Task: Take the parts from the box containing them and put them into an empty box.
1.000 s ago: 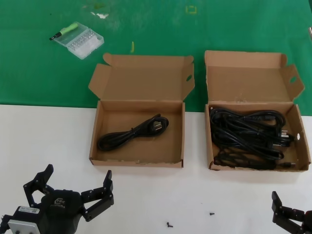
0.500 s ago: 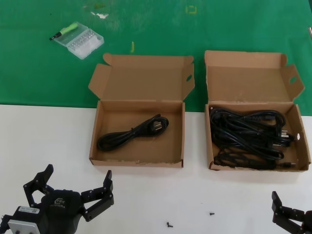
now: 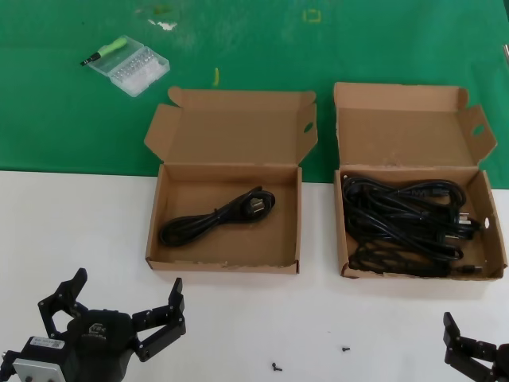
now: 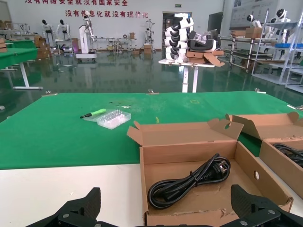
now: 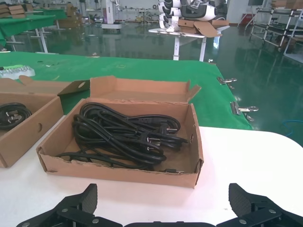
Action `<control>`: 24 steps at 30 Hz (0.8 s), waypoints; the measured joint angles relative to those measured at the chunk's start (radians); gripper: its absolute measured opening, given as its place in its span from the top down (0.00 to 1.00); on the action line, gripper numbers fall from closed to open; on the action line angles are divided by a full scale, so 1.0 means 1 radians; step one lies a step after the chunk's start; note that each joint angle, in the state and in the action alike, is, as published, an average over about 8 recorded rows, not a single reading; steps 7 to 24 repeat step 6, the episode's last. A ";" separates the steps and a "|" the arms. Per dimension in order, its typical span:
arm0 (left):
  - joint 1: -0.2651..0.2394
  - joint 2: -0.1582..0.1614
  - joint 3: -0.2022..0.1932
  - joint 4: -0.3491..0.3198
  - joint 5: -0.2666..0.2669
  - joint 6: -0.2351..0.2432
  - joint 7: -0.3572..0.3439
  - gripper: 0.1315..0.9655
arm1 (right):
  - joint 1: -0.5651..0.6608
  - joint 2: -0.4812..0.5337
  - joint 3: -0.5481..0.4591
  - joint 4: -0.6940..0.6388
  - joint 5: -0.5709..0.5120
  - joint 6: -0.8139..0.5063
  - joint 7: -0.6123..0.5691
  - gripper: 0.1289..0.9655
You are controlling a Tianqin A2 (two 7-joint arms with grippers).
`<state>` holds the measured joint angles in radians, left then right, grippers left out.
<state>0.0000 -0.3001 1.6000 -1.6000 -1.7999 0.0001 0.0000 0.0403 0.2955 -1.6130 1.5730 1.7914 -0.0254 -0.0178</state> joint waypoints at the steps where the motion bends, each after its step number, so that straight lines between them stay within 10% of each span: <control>1: 0.000 0.000 0.000 0.000 0.000 0.000 0.000 0.00 | 0.000 0.000 0.000 0.000 0.000 0.000 0.000 0.00; 24: 0.000 0.000 0.000 0.000 0.000 0.000 0.000 0.00 | 0.000 0.000 0.000 0.000 0.000 0.000 0.000 0.00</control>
